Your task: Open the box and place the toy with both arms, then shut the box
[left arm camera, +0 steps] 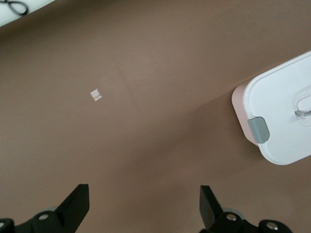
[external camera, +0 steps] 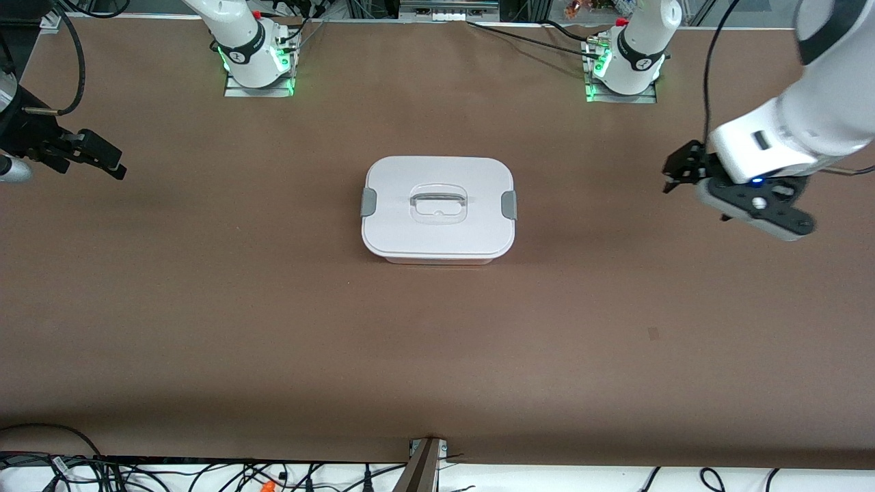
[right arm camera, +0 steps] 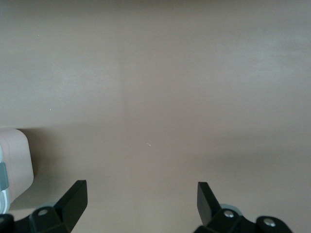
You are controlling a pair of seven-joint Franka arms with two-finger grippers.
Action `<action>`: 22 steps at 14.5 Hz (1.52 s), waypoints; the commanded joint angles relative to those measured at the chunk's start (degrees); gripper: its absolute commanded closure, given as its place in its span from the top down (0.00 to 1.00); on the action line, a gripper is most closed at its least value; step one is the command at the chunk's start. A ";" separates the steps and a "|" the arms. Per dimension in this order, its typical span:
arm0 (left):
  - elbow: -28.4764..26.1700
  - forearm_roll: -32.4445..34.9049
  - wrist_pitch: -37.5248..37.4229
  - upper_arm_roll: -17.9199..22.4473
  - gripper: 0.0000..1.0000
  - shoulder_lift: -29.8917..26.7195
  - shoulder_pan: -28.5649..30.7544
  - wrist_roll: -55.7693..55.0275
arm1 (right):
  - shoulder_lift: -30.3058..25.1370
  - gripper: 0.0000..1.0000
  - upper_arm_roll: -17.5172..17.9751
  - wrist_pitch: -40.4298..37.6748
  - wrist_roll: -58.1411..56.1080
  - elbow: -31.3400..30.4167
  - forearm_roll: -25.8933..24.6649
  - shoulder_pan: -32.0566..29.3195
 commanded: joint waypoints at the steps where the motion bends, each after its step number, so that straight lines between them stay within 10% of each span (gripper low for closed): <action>1: -9.95 -2.47 3.62 7.54 1.00 -8.43 -2.04 -1.52 | -0.65 1.00 -0.09 -0.45 -0.96 -0.85 1.00 0.41; 6: -17.80 -2.48 5.92 18.19 1.00 -14.26 -7.67 -15.56 | -0.30 1.00 -0.27 -0.45 -1.05 -0.68 1.00 0.33; 22: -15.34 1.66 3.37 16.00 1.00 -14.17 -7.23 -16.91 | 0.32 1.00 -0.18 2.54 -5.09 -0.68 0.65 0.41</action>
